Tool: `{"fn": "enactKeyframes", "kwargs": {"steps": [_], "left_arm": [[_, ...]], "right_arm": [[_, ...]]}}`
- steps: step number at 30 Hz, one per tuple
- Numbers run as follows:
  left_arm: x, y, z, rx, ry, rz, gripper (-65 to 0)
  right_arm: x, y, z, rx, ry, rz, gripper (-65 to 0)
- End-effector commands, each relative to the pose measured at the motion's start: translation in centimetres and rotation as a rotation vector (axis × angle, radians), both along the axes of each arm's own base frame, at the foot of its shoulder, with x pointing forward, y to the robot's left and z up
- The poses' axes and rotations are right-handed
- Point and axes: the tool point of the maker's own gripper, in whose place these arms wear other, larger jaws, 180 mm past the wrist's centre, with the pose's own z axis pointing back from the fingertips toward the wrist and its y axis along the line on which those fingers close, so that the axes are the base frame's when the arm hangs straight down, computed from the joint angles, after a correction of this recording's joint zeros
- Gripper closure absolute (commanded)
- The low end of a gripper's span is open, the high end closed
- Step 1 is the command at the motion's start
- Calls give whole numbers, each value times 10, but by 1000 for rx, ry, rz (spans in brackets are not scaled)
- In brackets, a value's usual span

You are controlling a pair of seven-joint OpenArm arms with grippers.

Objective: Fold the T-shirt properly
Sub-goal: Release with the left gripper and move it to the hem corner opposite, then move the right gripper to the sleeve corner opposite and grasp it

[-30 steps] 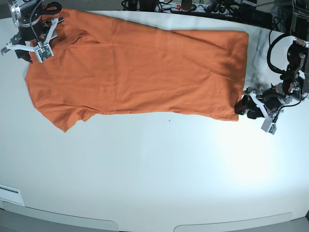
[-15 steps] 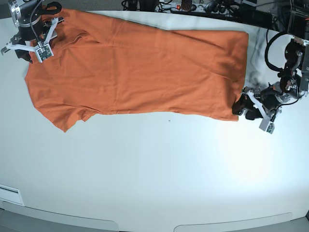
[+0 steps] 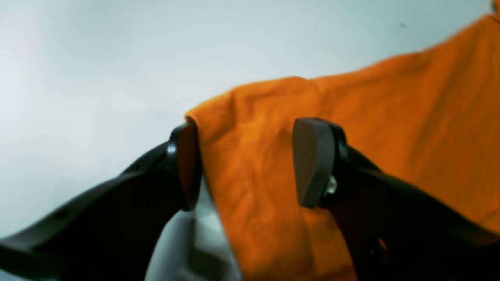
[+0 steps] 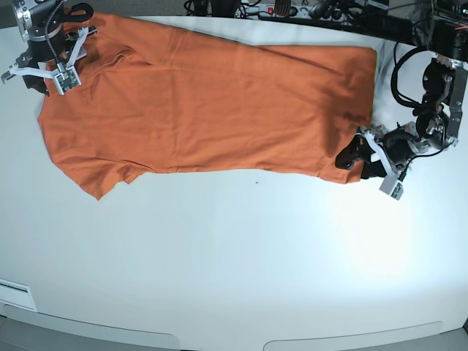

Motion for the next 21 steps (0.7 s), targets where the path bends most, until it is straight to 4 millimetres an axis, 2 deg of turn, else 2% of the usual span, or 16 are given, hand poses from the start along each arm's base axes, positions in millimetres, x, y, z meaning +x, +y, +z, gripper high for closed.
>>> {"fn": "enactKeyframes", "kwargs": {"steps": [1,4,6,8,10,11,16,21], "left_arm": [[5,2,11,2,-28,-13,-373],[7,2,13,3,-33,-12,-365],[9,2,14,3,-37,-12,-325],[13,3,17,3,-47,-4,-218],[21,8,21,3,-65,39,-38],[24,11,23,10,-79,53,0],[28,15,25,49,-115,51,0],[28,14,25,43,-113,51,0]], "right_arm": [[5,1,9,-5,-36,17,-313],[6,2,9,-3,-40,20,-313],[7,3,10,-1,-45,25,-313],[8,4,11,4,-54,32,-313],[9,6,12,7,-62,37,-313],[10,6,12,10,-66,41,-313],[23,12,20,29,-122,68,-312],[64,28,33,161,-205,90,-311]]}}
